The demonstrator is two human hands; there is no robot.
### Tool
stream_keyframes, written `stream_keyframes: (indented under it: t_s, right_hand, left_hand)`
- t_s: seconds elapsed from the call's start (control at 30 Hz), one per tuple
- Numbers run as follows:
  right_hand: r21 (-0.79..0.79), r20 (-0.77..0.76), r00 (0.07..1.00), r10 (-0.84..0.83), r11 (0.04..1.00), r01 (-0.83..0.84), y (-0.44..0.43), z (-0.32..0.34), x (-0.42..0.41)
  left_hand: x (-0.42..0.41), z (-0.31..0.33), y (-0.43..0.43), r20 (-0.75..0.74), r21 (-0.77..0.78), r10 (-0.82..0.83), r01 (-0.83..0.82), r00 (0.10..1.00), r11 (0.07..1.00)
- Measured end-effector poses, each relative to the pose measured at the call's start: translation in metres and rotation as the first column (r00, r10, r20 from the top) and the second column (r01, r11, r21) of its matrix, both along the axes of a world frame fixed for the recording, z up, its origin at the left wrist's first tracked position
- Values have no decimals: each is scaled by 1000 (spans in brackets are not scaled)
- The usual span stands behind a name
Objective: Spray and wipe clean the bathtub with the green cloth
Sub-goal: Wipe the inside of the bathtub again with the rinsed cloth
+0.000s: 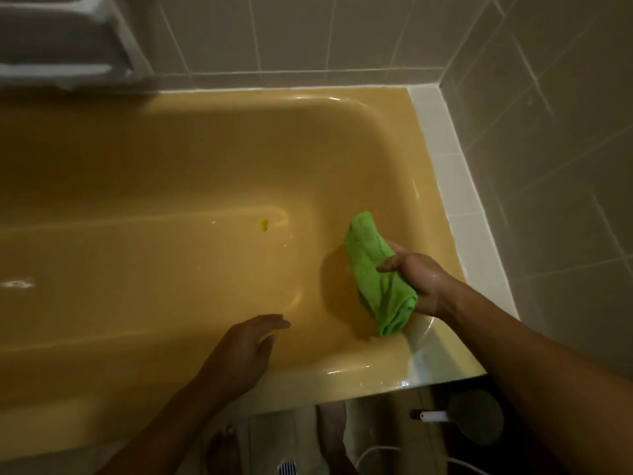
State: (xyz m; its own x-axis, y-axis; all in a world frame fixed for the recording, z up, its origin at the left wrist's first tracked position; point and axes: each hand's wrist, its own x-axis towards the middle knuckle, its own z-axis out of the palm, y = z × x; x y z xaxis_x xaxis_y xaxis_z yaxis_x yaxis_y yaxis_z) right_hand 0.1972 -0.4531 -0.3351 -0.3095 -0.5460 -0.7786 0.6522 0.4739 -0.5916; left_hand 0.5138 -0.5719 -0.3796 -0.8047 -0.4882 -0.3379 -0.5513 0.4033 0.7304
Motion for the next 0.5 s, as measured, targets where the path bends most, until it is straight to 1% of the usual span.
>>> stream_keyframes:
  t_s: [0.03,0.1,0.17,0.2,0.23,0.27,0.3,0.37,0.4,0.43,0.47,0.5]
  right_hand:
    - [44,-65,995,80,996,-77,-2,-5,-2]
    - [150,-176,955,238,966,-213,-8,-13,-4]
    - [235,-281,886,368,922,-308,-14,-18,-7]
    - [254,-332,830,447,890,-378,-18,-20,-9]
    - [273,-394,749,532,846,-457,-22,-23,-12]
    - [308,-462,633,621,782,-542,-28,-27,-16]
    - [387,-512,484,710,694,-608,-35,-33,-20]
    - [558,-517,168,839,480,-677,-52,-49,-24]
    - [605,-496,52,867,389,-695,-58,-60,-22]
    - [626,-453,-38,891,287,-725,-64,-72,-18]
    - [626,-381,-69,922,202,-754,-68,-85,-13]
    - [639,-326,-151,933,100,-763,-70,-99,-9]
  left_hand:
    - [18,-12,-7,95,14,-20,19,995,1000]
    - [49,-30,-19,257,62,-69,55,964,997]
    - [69,-40,-30,361,112,-77,39,929,993]
    - [75,-42,-35,410,139,-75,19,909,990]
    - [79,-43,-39,457,168,-86,9,885,986]
    - [82,-43,-42,500,190,-114,19,859,982]
    - [84,-44,-45,546,205,-150,42,824,978]
    - [86,-47,-50,607,232,-218,92,764,968]
    - [88,-49,-52,614,249,-241,105,752,963]
    - [89,-51,-55,615,262,-254,110,747,959]
    - [92,-57,-58,600,280,-264,112,755,954]
    - [95,-64,-61,590,296,-275,114,760,948]
